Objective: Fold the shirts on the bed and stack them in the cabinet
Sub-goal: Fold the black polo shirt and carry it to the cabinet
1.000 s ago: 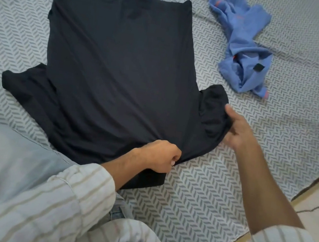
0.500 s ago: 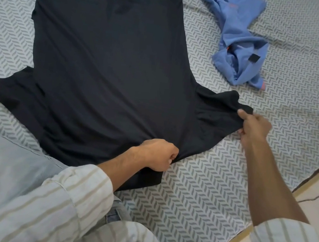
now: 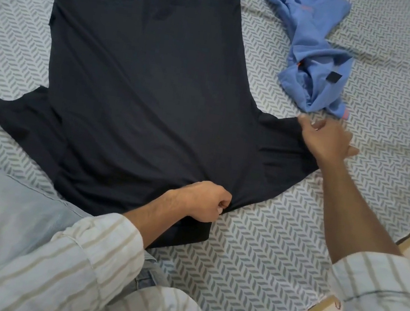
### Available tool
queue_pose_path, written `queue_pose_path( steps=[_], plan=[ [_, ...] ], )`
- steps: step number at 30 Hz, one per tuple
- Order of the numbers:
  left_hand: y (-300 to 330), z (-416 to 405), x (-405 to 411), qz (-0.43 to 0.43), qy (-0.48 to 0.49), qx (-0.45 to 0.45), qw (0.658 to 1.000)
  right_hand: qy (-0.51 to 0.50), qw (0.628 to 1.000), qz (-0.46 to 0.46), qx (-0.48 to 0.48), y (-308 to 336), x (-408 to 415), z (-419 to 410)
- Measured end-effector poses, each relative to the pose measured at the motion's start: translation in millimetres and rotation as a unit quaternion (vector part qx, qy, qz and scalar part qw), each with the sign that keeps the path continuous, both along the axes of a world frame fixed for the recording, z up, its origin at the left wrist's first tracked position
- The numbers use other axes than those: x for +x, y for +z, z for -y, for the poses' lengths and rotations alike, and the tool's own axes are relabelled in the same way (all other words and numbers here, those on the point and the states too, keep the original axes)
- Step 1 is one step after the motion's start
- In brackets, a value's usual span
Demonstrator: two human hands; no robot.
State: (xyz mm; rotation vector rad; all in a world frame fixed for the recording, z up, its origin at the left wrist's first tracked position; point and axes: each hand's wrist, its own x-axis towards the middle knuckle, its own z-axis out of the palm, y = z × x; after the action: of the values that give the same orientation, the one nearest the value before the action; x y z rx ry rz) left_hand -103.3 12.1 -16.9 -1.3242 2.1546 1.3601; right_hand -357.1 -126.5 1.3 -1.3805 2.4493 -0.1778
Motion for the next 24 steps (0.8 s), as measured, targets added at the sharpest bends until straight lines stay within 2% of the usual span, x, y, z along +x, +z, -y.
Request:
queue_pose_path(
  steps=[2, 5, 8, 10, 13, 18, 20, 22, 24],
  plan=[
    [0.0, 0.5, -0.1, -0.003, -0.001, 0.0, 1.0, 0.024, 0.999, 0.02, 0.041, -2.3, -3.2, 13.3],
    [-0.2, 0.0, 0.7, -0.009, 0.004, 0.0, 1.0, 0.054, 0.994, 0.091, 0.017, 0.8, -2.4, 25.4],
    [0.6, -0.5, 1.3, -0.014, 0.011, 0.003, 1.0, 0.014, 0.982, 0.188, 0.004, 0.7, -1.6, 37.6],
    [1.1, -0.1, 1.3, -0.013, 0.013, 0.005, 1.0, -0.019, 0.979, 0.2, -0.045, -2.0, -2.0, 42.8],
    [1.8, 0.7, 1.8, -0.015, 0.019, 0.015, 1.0, -0.067, 0.986, 0.12, -0.096, -15.4, -5.4, 42.5],
    [4.6, -0.7, 3.4, -0.039, 0.04, 0.024, 0.998, -0.049, 0.997, 0.035, -0.038, -23.1, 12.8, 30.5],
    [8.1, -2.3, 8.9, -0.062, 0.071, 0.039, 0.995, -0.02, 0.999, -0.031, -0.03, -16.2, 26.2, 27.4],
    [13.8, -4.5, 16.9, -0.12, 0.169, 0.064, 0.976, 0.035, 0.993, -0.092, -0.063, -9.0, 47.2, 15.6],
    [25.1, -8.5, 37.1, -0.209, 0.333, 0.057, 0.918, 0.128, 0.978, -0.083, -0.143, -10.0, 83.8, -1.6]
  ],
)
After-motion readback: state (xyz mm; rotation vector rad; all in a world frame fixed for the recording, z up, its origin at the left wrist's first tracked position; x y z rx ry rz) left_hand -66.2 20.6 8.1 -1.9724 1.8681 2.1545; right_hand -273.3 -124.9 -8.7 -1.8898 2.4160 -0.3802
